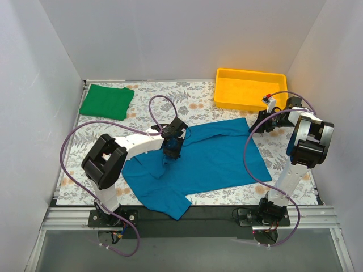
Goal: Fold and stack the t-shirts
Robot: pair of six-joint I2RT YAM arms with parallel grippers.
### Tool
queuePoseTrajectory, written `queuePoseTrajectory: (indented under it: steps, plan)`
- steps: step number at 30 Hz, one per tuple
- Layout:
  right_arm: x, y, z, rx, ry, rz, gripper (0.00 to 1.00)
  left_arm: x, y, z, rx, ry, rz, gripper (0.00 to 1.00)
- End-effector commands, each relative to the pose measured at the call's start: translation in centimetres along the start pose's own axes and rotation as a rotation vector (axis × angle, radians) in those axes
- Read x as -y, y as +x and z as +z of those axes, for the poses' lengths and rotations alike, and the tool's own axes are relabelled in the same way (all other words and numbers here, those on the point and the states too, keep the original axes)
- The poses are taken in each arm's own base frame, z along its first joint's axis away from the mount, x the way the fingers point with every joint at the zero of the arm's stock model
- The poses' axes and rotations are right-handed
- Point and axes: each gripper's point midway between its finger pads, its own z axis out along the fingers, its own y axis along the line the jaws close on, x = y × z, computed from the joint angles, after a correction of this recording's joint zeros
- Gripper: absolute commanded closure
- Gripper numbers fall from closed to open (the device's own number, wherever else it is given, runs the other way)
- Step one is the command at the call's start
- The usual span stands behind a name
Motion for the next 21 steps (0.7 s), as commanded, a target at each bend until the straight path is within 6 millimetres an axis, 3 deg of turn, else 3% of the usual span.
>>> queuePoseTrajectory:
  steps: [1, 3, 6, 9, 15, 21]
  plan:
    - [-0.3, -1.2, -0.3, 0.021, -0.014, -0.023, 0.48, 0.4, -1.3, -0.6, 0.035, -0.005, 0.003, 1.00]
    - [-0.3, -1.2, -0.3, 0.021, -0.016, -0.022, 0.48, 0.4, -1.4, -0.7, 0.035, -0.009, 0.001, 1.00]
    - [-0.2, -1.2, -0.4, 0.023, -0.015, -0.024, 0.48, 0.1, -1.3, -0.8, 0.036, -0.034, -0.007, 0.80]
    - [-0.3, -1.2, -0.3, 0.021, -0.016, -0.023, 0.48, 0.0, -1.3, -0.9, 0.041, -0.046, -0.007, 0.72]
    - [-0.3, -1.2, -0.3, 0.021, -0.016, -0.023, 0.48, 0.1, -0.5, -0.2, 0.017, -0.059, -0.007, 0.74]
    - [-0.3, -1.2, -0.4, 0.023, -0.017, -0.023, 0.48, 0.3, -0.4, 0.1, 0.014, -0.063, -0.004, 0.85]
